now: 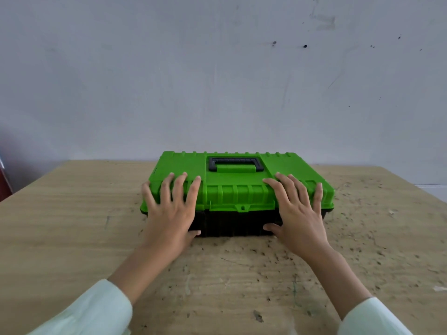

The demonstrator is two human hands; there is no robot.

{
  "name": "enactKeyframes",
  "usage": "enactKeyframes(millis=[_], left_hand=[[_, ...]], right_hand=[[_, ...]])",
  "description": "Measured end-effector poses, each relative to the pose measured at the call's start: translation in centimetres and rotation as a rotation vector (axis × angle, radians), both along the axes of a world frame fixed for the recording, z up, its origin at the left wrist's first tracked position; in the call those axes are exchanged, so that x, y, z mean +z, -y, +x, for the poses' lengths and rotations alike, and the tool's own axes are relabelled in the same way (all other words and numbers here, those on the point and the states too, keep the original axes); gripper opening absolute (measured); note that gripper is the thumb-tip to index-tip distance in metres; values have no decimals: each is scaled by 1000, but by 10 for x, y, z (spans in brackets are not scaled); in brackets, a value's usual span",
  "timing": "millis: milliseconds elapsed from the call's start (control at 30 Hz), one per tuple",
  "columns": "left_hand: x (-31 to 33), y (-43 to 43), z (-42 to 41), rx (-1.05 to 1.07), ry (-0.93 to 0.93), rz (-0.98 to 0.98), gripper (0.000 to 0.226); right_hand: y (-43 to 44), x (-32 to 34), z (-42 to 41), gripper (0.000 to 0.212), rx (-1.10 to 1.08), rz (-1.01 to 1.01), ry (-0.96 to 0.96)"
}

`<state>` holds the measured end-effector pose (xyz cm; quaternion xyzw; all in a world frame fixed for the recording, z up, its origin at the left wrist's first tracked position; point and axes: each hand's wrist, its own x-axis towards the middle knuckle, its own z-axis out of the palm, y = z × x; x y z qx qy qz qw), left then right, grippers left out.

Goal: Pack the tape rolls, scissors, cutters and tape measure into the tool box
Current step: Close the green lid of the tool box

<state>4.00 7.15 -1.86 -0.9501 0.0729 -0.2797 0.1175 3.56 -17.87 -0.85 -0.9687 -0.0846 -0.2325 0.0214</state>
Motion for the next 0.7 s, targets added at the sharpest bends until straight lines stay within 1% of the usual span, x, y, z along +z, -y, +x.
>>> enactKeyframes(millis=[233, 400, 567, 700], left_hand=[[1, 5, 62, 41, -26, 21, 125], [4, 7, 90, 37, -37, -3, 120], [3, 10, 93, 19, -91, -155, 114], [2, 12, 96, 19, -104, -161, 113]], right_hand=[[0, 1, 56, 99, -37, 10, 11], [1, -2, 86, 99, -61, 0, 26], [1, -3, 92, 100, -77, 3, 37], [0, -1, 95, 100, -80, 9, 26]])
